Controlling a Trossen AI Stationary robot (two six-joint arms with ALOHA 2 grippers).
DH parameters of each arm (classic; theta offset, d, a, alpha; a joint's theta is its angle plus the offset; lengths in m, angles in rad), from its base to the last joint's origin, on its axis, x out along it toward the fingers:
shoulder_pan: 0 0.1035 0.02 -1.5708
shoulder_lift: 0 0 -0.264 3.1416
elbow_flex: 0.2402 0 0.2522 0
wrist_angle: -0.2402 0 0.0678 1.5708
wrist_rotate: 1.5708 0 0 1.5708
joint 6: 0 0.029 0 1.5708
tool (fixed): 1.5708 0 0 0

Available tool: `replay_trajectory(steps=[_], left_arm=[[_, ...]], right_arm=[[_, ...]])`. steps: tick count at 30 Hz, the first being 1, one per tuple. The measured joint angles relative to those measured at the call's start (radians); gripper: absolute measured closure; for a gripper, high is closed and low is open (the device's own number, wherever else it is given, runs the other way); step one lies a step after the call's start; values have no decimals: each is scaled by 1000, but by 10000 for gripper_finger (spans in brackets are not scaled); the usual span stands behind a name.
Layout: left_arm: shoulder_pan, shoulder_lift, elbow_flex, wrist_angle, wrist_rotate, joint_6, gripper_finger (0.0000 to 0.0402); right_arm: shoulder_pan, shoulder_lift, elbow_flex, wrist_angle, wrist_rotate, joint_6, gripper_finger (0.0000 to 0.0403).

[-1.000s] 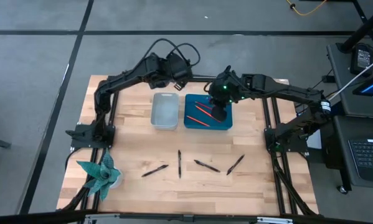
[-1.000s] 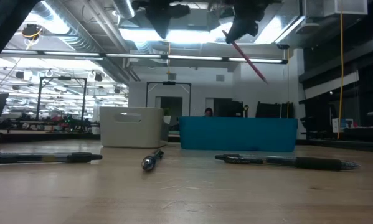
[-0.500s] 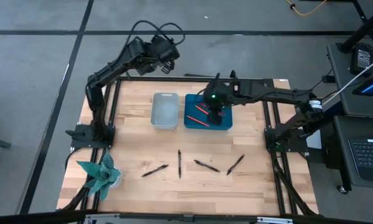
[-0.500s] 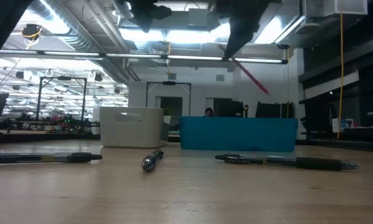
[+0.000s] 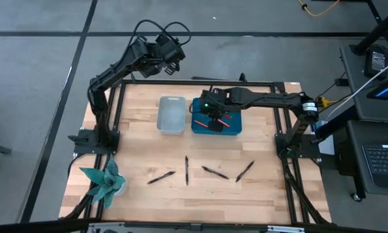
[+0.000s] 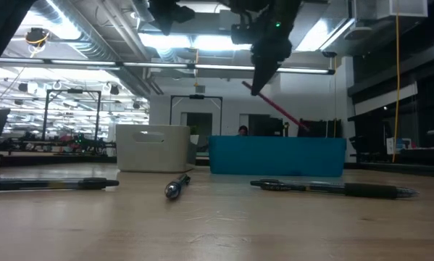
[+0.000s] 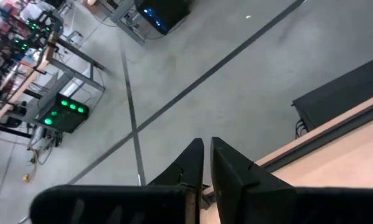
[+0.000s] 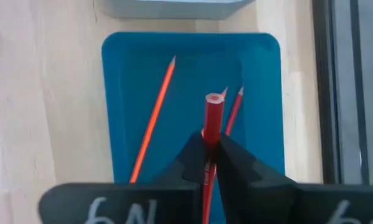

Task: Sort pens & pencils
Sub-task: Put the red pencil into the blue bin

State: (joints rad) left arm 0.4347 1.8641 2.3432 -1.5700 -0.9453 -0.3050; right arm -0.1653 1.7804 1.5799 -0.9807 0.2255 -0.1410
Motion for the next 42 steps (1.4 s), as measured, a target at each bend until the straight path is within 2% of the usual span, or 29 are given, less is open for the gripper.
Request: replay_trajectory(steps=[12, 42], left_arm=[[17, 0, 0, 0, -42, 4, 379], [32, 1, 0, 0, -39, 3, 379]], right_arm=[[-43, 115, 22, 5, 9, -27, 379], [-81, 224, 16, 67, -62, 0, 379]])
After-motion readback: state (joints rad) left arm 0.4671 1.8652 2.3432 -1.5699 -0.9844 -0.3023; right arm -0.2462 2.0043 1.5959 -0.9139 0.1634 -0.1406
